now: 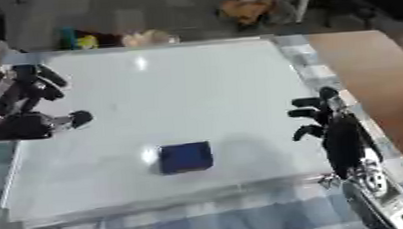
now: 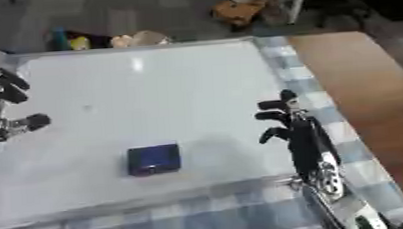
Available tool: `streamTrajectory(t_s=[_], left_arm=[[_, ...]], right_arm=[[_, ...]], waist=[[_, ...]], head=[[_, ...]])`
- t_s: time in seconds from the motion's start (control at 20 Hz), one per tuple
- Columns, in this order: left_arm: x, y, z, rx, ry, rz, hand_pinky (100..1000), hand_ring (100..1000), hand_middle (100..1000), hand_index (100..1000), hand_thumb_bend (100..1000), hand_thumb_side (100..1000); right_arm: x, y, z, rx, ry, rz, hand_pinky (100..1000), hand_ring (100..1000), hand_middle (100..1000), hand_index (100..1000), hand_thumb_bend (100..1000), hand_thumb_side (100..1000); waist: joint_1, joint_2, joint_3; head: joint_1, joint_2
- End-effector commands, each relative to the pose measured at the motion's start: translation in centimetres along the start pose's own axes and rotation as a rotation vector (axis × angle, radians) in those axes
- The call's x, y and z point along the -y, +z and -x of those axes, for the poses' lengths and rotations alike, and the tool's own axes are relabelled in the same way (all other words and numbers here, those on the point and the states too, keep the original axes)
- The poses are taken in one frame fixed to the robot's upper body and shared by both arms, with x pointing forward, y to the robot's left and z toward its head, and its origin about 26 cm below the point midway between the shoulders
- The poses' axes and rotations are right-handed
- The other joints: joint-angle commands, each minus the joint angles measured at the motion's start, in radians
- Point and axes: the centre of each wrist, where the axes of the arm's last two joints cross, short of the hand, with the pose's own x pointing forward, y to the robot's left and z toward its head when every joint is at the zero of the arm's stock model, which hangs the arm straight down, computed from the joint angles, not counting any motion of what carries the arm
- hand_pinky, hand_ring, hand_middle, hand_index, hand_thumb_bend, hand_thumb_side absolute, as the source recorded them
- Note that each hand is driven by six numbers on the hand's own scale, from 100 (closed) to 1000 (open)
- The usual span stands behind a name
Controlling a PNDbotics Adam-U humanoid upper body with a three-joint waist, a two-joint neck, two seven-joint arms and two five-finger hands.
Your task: Wipe the whiteboard clean with a brush.
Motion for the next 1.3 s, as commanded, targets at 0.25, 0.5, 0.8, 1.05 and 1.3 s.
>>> streamTrajectory(t_s=[0.25,0.5,0.8,1.05,1.3], left_arm=[[0.4,-1.1,-2.6,0.086,-0.098,0.060,666,610,608,100,763,276],[1.6,-2.3,-4.1,0.128,-0.210,0.115,657,604,601,100,768,266],[2.7,-3.2,-4.8,0.151,-0.290,0.144,656,603,600,100,768,266],[4.1,-4.7,-6.5,0.225,-0.341,0.208,642,594,588,100,765,242],[7.4,-7.6,-7.9,0.271,-0.425,0.367,638,593,587,100,764,246]], right_arm=[[0.2,-0.3,-0.7,0.024,0.017,-0.006,384,695,695,657,100,994],[0.2,-0.3,-0.7,0.021,0.016,-0.011,383,694,693,657,100,994],[0.1,-0.3,-0.7,0.021,0.015,-0.013,384,694,693,657,100,994],[-0.2,-0.3,-0.7,0.015,0.012,-0.034,383,693,690,657,100,996],[-0.2,-0.2,-0.7,0.014,0.011,-0.031,383,693,690,657,100,997]], waist=[[0.003,-0.015,-0.005],[0.003,-0.018,-0.011],[0.003,-0.019,-0.013],[0.001,-0.025,-0.042],[-0.001,-0.024,-0.041]], head=[[0.001,-0.006],[0.004,-0.005],[0.005,-0.005],[0.026,0.000],[0.022,0.000]])
